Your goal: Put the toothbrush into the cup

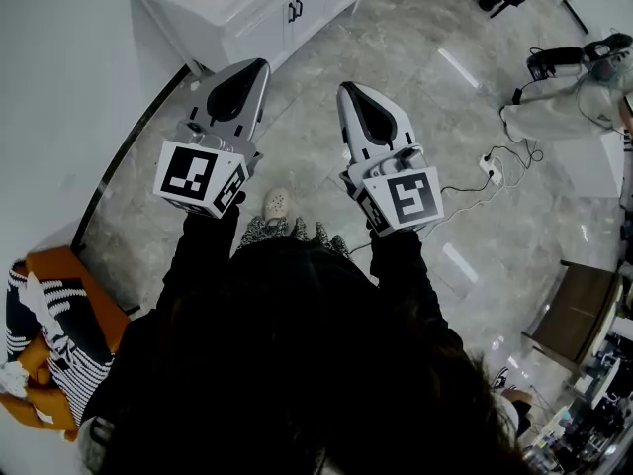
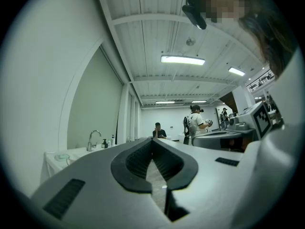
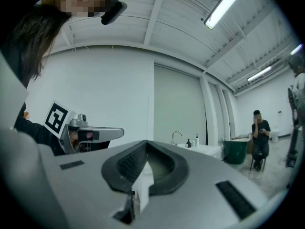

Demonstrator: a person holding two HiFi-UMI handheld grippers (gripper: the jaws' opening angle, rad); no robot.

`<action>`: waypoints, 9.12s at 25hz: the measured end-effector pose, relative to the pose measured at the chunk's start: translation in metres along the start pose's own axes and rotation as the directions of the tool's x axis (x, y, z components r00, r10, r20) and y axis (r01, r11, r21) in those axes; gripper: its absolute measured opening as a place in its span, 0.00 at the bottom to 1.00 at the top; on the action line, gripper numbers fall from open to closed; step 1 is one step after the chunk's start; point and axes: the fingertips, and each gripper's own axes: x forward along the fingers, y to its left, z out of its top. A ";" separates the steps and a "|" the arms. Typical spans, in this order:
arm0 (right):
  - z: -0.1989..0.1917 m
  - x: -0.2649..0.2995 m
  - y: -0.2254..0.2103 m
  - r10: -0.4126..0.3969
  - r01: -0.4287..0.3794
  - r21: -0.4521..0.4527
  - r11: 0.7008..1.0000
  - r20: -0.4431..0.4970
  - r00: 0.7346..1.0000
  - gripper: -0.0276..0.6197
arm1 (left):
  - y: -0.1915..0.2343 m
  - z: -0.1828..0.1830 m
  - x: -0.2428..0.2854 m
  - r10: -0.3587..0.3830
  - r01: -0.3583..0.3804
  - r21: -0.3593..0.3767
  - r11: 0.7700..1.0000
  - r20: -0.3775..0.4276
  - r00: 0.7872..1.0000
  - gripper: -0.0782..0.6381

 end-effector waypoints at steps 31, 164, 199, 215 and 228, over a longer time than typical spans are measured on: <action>-0.021 0.124 -0.045 -0.075 0.076 0.007 0.997 -0.014 0.997 0.05 | 0.117 -0.023 0.064 -0.074 0.074 -0.022 0.997 -0.019 0.997 0.12; -0.085 0.596 -0.425 0.128 -0.123 0.049 0.991 -0.122 0.984 0.05 | 0.432 -0.128 0.569 0.104 -0.118 -0.069 0.991 -0.184 0.977 0.12; -0.136 0.697 -0.496 0.263 -0.241 0.133 0.961 -0.190 0.946 0.05 | 0.492 -0.329 0.643 0.045 -0.205 -0.197 0.959 -0.606 0.794 0.27; -0.166 0.716 -0.507 0.267 -0.231 0.164 0.959 -0.249 0.931 0.05 | 0.516 -0.446 0.632 0.052 -0.293 -0.119 0.949 -0.856 0.515 0.27; -0.179 0.722 -0.513 0.271 -0.228 0.182 0.956 -0.266 0.925 0.05 | 0.514 -0.487 0.631 0.023 -0.314 -0.124 0.941 -0.904 0.427 0.27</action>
